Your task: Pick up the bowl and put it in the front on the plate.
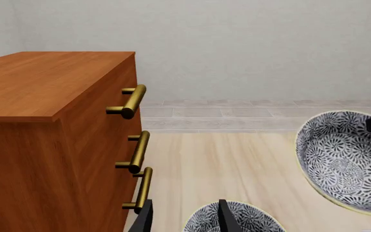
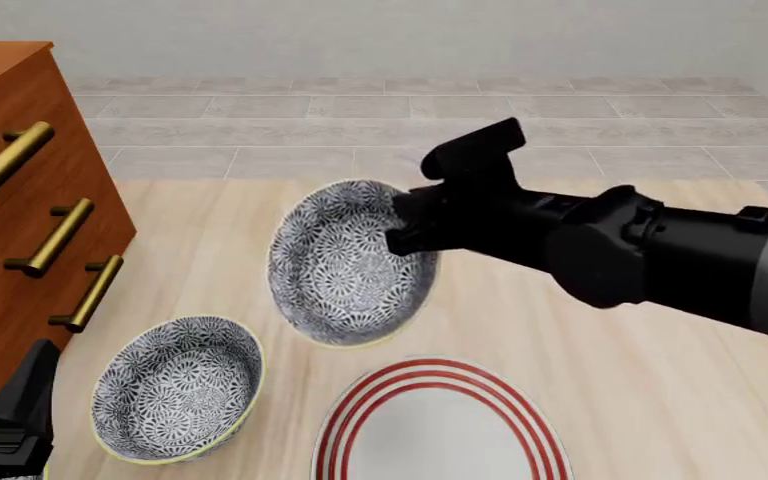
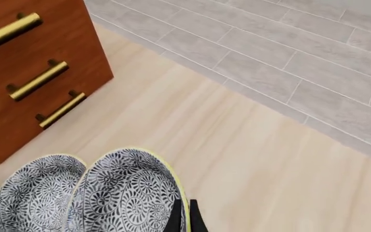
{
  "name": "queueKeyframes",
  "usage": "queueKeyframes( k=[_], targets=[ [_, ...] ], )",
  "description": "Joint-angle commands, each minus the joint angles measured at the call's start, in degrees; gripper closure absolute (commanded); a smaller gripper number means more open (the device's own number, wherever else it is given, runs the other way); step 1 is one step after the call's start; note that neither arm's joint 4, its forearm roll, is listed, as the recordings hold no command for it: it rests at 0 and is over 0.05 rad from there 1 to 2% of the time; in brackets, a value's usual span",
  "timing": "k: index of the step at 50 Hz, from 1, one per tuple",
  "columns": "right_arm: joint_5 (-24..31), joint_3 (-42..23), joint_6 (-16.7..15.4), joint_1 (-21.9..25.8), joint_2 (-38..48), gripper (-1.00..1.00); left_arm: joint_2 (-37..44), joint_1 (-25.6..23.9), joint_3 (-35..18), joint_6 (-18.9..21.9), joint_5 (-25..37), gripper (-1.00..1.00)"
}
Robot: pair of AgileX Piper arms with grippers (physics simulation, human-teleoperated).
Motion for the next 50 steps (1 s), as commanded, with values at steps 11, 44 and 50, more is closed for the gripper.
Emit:
queueKeyframes(
  k=[11,44,50],
  targets=[
    [2.8,4.6,0.5,2.0,-6.0,1.00,0.0,0.0,0.0,0.0,0.0,-1.00],
    [6.6,12.3,-0.2,0.9,-13.4,1.00,0.0,0.0,0.0,0.0,0.0,-1.00],
    [6.9,13.2,0.0,1.3,-14.2,1.00,0.0,0.0,0.0,0.0,0.0,-1.00]
  ],
)
